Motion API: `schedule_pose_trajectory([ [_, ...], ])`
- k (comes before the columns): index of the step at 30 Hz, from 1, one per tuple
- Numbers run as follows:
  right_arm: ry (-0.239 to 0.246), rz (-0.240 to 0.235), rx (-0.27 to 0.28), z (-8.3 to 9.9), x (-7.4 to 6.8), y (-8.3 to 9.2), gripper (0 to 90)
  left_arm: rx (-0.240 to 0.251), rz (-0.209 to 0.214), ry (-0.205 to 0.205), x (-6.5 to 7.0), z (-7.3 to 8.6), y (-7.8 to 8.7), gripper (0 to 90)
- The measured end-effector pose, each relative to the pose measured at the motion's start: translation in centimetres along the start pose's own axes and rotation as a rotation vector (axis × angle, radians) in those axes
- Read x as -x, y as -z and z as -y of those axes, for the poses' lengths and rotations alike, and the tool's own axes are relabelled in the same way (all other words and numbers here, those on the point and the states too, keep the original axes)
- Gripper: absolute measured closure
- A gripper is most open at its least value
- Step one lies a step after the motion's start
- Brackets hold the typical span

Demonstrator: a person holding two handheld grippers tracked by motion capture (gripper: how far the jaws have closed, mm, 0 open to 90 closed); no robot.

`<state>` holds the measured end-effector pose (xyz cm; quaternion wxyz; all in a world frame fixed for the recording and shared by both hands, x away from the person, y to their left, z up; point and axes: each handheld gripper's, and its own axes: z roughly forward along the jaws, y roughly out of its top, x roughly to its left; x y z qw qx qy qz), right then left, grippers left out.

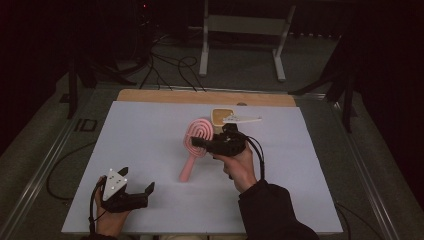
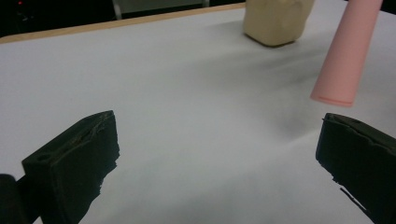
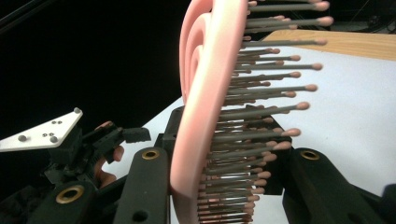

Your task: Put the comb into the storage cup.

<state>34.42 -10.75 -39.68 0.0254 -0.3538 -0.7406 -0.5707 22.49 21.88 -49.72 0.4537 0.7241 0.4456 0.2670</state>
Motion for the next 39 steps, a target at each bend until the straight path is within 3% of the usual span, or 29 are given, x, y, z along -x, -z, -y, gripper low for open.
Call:
schedule_pose_trajectory([
  [5, -0.034, -0.011, 0.015, -0.4, 0.5, 0.1, 63.6, 0.002, -0.006, 0.008, -0.1, 0.1, -0.1, 0.0],
  [39, -0.020, 0.034, 0.037, -3.7, 1.2, 0.6, 63.6, -0.018, -0.002, -0.013, 0.5, 0.2, -0.6, 0.0],
])
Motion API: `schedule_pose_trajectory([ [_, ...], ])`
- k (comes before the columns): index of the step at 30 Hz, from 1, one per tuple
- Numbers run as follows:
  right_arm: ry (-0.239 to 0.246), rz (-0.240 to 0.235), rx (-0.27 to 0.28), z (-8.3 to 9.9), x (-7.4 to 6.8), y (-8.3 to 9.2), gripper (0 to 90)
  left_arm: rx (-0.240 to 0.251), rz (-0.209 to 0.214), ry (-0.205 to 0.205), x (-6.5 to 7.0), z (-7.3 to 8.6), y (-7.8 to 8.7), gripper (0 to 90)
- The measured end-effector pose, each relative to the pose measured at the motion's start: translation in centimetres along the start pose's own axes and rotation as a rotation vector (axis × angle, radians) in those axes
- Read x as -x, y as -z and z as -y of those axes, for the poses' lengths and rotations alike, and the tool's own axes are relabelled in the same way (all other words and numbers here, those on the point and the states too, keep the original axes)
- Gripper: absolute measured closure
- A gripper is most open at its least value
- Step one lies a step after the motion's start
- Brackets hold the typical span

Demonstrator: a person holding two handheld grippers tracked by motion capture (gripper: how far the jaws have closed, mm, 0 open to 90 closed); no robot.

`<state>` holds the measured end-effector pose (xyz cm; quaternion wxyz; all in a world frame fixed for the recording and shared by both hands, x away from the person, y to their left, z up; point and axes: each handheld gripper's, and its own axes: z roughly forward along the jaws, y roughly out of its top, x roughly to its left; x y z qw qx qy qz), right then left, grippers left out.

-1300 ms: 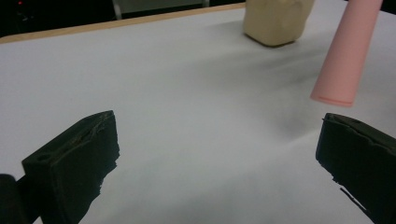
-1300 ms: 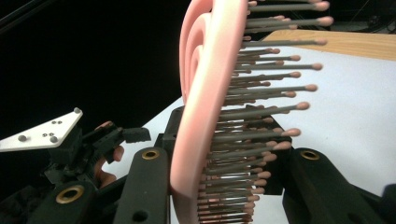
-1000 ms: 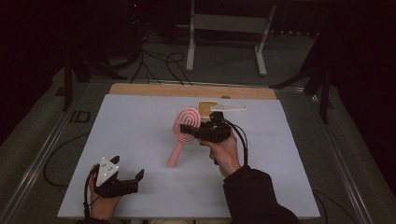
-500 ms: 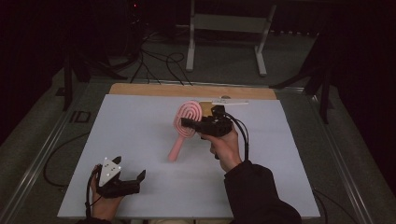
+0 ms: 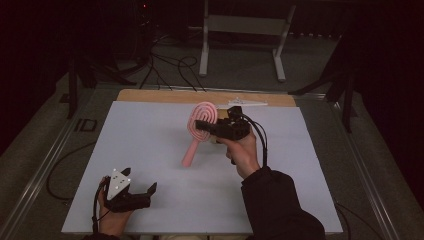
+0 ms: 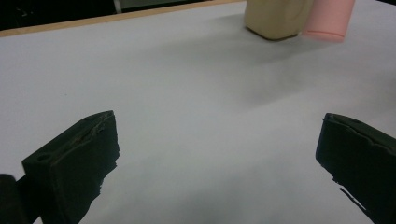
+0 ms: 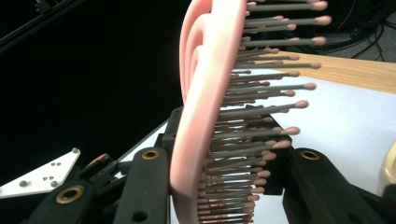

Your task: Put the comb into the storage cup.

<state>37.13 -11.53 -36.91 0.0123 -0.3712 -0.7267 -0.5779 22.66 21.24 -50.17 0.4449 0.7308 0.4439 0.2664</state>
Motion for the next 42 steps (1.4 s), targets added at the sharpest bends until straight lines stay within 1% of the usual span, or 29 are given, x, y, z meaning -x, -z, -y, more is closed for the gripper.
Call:
schedule_pose_trajectory([
  [8, -0.001, 0.011, 0.003, -0.4, 0.4, 0.0, 63.6, -0.002, -0.001, -0.006, 0.1, 0.0, 0.0, 0.0],
  [11, -0.010, 0.014, 0.002, -0.6, 0.6, 0.0, 63.6, -0.002, 0.000, -0.003, 0.1, 0.0, 0.0, 0.0],
  [20, 0.000, 0.024, 0.013, -1.5, 0.9, 0.3, 63.6, -0.001, 0.002, -0.005, 0.1, 0.0, 0.0, 0.0],
  [28, -0.003, 0.038, 0.025, -2.2, 1.4, 0.6, 63.6, -0.002, 0.003, -0.006, 0.1, 0.0, 0.0, 0.0],
  [42, 0.004, 0.056, 0.037, -3.2, 1.8, 1.0, 63.6, -0.001, 0.002, -0.005, 0.1, 0.0, 0.0, 0.0],
])
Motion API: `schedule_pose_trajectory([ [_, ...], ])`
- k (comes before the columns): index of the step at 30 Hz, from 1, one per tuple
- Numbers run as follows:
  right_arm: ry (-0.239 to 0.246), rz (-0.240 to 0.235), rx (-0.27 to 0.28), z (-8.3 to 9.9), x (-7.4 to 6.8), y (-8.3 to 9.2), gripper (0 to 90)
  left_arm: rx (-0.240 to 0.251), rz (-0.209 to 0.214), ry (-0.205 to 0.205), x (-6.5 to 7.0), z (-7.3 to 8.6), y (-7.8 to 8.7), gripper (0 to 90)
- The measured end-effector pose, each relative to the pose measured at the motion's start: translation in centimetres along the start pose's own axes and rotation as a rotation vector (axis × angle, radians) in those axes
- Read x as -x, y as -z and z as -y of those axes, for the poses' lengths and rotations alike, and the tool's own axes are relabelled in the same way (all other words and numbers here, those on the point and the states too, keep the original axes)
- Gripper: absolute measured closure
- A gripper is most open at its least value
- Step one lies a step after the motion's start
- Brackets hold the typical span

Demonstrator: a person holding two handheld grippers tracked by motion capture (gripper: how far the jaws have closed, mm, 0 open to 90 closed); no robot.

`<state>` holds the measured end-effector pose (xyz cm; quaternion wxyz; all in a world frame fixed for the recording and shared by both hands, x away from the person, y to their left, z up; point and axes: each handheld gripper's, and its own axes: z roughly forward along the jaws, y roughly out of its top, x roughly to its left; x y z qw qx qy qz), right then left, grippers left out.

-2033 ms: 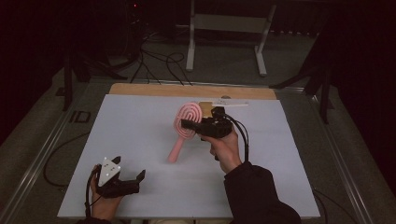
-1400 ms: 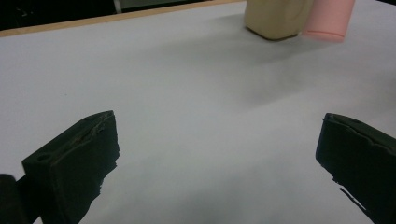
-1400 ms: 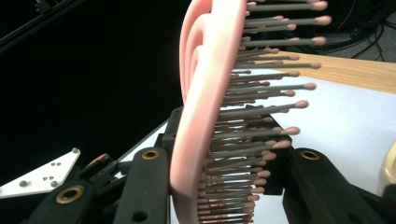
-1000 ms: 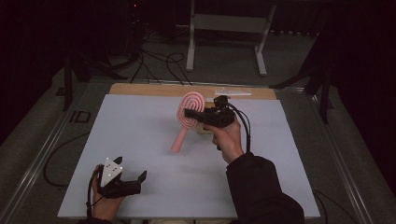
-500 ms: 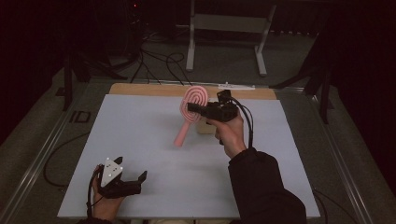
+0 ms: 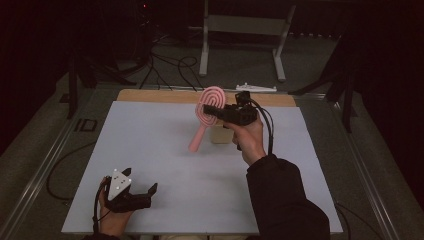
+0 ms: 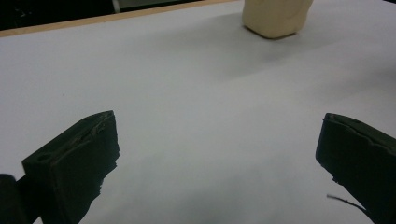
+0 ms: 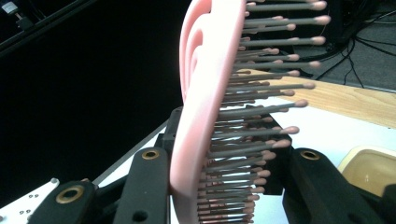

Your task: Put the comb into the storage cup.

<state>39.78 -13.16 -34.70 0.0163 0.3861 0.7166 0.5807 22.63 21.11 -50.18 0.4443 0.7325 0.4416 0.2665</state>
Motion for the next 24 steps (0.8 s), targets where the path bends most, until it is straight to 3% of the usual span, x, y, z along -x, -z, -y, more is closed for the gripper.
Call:
schedule_pose_trajectory([
  [24, -0.028, 0.027, 0.031, -1.0, 1.3, 0.5, 63.7, 0.001, 0.000, 0.000, 0.0, 0.0, 0.0, 0.0],
])
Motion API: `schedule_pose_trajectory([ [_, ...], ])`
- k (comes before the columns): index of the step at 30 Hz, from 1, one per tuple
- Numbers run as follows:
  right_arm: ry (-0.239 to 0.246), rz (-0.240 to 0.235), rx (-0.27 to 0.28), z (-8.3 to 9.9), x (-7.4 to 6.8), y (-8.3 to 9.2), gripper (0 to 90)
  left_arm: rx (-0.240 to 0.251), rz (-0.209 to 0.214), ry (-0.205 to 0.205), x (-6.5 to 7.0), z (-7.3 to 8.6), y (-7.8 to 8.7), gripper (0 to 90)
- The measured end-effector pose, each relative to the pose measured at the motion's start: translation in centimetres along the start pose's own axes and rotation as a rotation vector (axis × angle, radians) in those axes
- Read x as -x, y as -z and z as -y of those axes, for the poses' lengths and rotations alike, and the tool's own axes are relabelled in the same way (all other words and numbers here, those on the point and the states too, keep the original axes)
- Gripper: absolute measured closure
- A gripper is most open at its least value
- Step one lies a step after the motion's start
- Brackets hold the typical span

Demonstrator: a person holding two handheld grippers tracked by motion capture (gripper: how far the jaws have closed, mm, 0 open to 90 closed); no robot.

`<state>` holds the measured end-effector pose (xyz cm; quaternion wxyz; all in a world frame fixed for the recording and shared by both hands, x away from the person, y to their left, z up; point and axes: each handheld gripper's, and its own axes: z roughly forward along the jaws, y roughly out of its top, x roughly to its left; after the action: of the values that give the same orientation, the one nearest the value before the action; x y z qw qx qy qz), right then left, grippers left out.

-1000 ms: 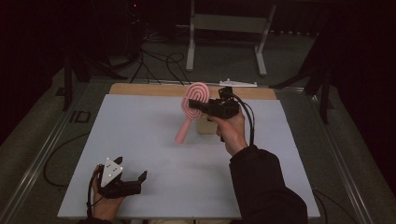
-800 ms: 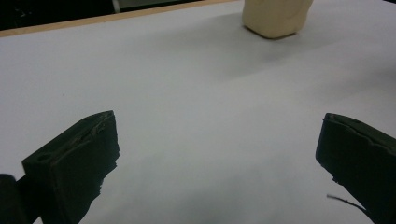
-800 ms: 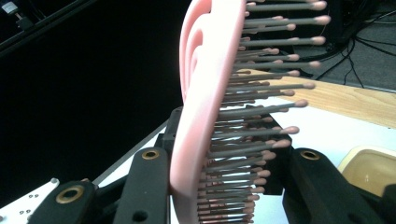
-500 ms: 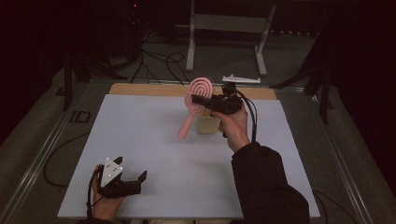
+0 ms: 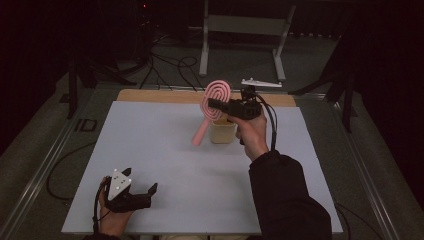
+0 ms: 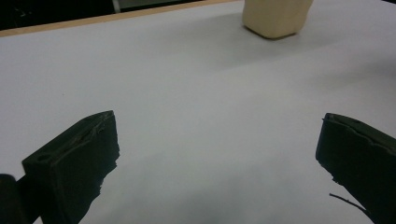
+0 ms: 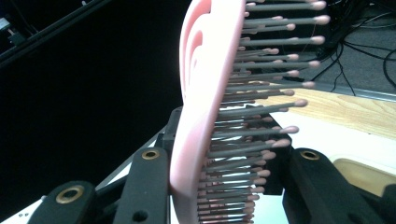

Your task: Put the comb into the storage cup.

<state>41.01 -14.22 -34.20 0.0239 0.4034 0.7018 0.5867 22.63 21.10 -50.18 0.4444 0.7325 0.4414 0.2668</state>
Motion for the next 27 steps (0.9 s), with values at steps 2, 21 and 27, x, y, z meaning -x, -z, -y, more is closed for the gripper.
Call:
schedule_pose_trajectory([
  [2, -0.004, 0.001, 0.005, -0.1, 0.1, 0.0, 63.7, 0.001, 0.000, 0.001, 0.0, 0.0, 0.0, 0.0],
  [21, -0.017, 0.034, 0.040, -1.4, 0.9, 0.4, 63.6, 0.005, -0.002, 0.004, 0.0, 0.0, 0.0, 0.0],
  [27, -0.021, 0.045, 0.047, -1.6, 1.2, 0.5, 63.7, 0.004, -0.002, 0.005, 0.0, 0.0, 0.0, 0.0],
])
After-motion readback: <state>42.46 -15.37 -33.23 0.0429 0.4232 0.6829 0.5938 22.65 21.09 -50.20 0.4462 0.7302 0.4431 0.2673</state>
